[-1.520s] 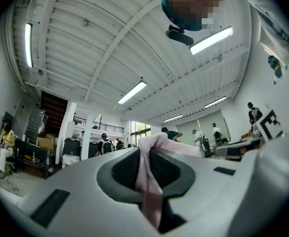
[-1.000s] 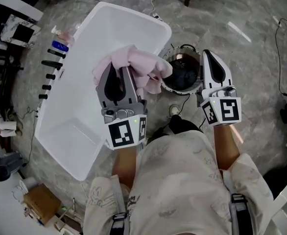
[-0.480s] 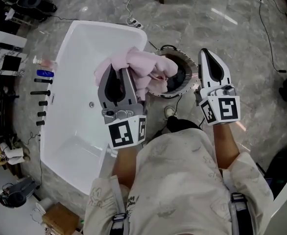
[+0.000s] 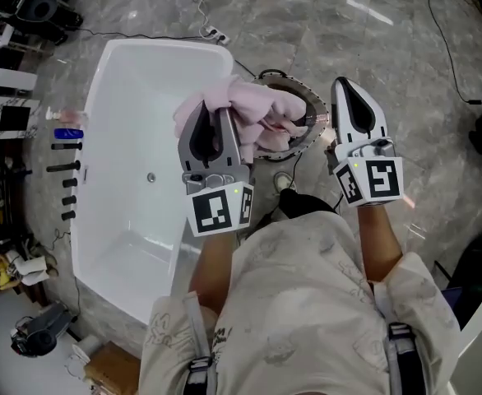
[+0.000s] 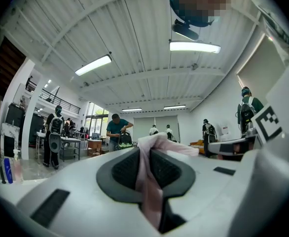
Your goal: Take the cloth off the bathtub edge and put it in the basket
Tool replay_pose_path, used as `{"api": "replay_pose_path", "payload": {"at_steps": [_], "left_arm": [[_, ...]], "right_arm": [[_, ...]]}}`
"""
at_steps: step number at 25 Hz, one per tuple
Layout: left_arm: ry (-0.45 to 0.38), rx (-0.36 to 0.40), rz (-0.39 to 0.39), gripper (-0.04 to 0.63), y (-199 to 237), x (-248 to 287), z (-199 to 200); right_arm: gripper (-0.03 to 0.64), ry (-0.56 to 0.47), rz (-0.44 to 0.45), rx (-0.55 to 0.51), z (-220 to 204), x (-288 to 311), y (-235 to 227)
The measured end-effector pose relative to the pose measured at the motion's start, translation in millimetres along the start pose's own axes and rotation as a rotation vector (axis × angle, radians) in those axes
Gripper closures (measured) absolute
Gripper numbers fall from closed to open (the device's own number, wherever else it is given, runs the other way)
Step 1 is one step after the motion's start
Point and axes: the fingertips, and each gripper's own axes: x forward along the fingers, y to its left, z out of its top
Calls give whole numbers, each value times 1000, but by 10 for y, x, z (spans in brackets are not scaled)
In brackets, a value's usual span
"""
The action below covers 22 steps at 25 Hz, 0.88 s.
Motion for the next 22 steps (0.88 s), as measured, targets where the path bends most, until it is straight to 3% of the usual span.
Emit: {"api": "replay_pose_path", "payload": {"at_steps": [8,22], "left_arm": [[121,-19,-39,538,-233,184,-535],[414,-100,-59,538,-388,245,-1743]], "right_arm": [[627,27,-31,18,-141,-71,-229],[627,59,-92,36,-287,-205,-534]]}}
